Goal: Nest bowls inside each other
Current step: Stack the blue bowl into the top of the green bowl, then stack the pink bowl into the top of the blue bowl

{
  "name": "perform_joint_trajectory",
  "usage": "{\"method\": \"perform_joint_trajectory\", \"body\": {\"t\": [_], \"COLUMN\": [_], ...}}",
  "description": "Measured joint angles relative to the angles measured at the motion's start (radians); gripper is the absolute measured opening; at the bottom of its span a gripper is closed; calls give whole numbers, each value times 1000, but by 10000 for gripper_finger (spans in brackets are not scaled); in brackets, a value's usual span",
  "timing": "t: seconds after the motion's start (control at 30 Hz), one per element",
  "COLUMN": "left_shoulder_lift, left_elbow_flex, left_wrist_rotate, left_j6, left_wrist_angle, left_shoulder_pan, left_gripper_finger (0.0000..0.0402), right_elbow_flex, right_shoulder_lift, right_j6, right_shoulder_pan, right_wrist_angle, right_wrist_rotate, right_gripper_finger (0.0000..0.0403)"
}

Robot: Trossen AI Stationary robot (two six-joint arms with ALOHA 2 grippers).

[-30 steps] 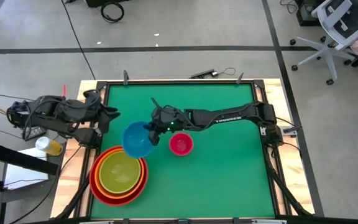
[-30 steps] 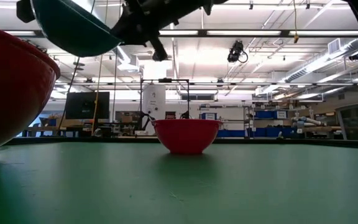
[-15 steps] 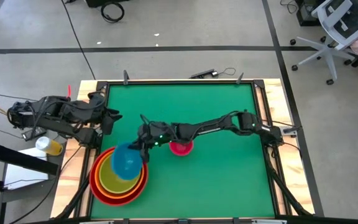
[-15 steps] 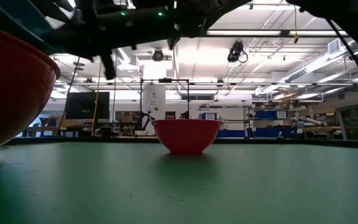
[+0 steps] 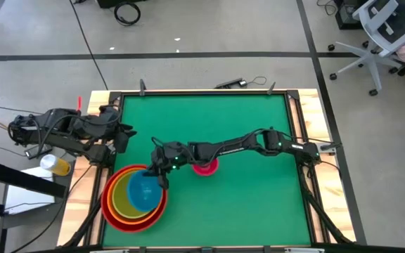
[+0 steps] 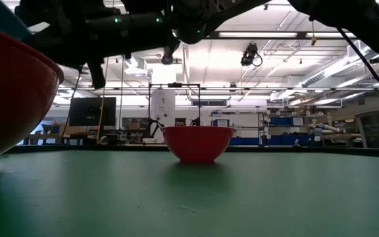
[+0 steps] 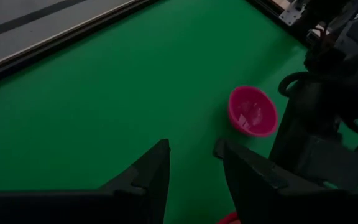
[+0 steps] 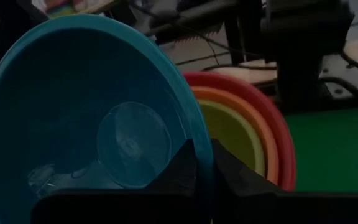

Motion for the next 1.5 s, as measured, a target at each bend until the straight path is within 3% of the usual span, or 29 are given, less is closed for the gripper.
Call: {"method": "perform_joint_trajectory", "body": {"t": [0.37, 0.8, 1.27, 1.5], "left_shoulder_lift": [9, 9, 9, 9], "left_elbow_flex": [0, 0, 0, 0], "left_wrist_rotate": [3, 3, 3, 3], "left_j6": [1, 0, 4, 2], "left_wrist_angle": [-11, -20, -35, -51], "left_shoulder_pan": [0, 0, 0, 0], "left_gripper_finger": [150, 150, 150, 150], "right_elbow_flex": [0, 26, 123, 107], "right_shoulder_lift": [11, 9, -52, -37], "right_j6": [-2, 136, 369, 232], "right_shoulder_pan": [8, 4, -99, -66], "right_wrist_angle": [-12, -13, -330, -382], "right_wrist_rotate": [77, 98, 96, 62], "right_gripper_finger": [62, 169, 172, 170]}}
